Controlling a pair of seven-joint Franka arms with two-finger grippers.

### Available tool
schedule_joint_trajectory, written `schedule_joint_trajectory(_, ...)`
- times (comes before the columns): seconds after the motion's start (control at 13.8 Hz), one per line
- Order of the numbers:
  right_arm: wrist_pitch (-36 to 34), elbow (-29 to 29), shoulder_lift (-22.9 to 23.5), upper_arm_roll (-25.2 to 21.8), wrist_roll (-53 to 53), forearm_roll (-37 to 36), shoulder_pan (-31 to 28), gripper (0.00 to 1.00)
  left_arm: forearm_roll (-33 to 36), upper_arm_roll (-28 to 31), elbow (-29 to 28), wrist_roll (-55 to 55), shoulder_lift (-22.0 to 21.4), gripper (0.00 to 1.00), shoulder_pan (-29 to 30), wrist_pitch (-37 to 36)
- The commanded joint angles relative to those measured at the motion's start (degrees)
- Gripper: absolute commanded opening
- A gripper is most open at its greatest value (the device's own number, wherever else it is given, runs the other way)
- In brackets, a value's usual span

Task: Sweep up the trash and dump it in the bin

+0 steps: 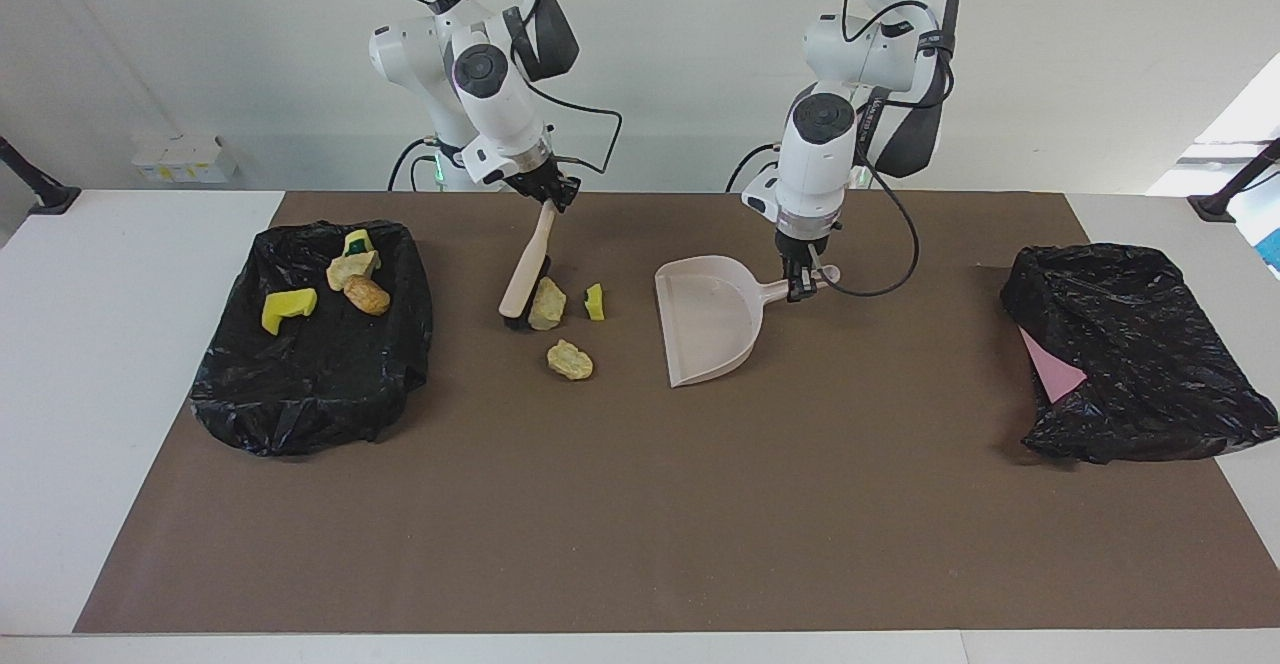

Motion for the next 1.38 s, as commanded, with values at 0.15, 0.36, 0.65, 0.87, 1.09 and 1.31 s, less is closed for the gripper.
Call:
schedule_joint_trajectory(0.15, 6.6, 5.0, 7.9, 0.1, 0.2, 6.3, 8.3, 0.00, 0.8, 0.5, -2.6, -1.5, -0.2, 0.00, -2.1, 3.0)
schedule_joint_trajectory(0.36, 11.2, 7.6, 10.9, 0.1, 0.1, 9.7, 12.9, 0.00, 0.8, 0.5, -2.6, -1.6, -0.3, 0.00, -2.3, 3.0)
schedule_joint_trajectory(0.65, 10.1, 16.8, 15.9, 0.0, 0.4, 10.3, 13.8, 0.00, 0.7, 0.6, -2.6, -2.0, -0.1, 0.00, -2.1, 5.6)
schedule_joint_trajectory(0.87, 8.5, 18.6, 16.1, 0.0, 0.8, 5.0, 14.0, 0.00, 0.7, 0.6, -2.7, -2.2, 0.0, 0.00, -2.0, 5.9)
schedule_joint_trajectory(1.09, 4.6, 22.8, 19.5, -0.4, 0.4, -6.8, 12.5, 0.00, 0.7, 0.6, -2.7, -2.2, 0.0, 0.00, -1.9, 5.5)
schedule_joint_trajectory(1.31, 1.3, 27.1, 22.5, -0.1, -3.0, -17.8, 6.5, 0.00, 0.7, 0.6, -2.7, -2.4, 0.0, 0.00, -1.7, 5.3)
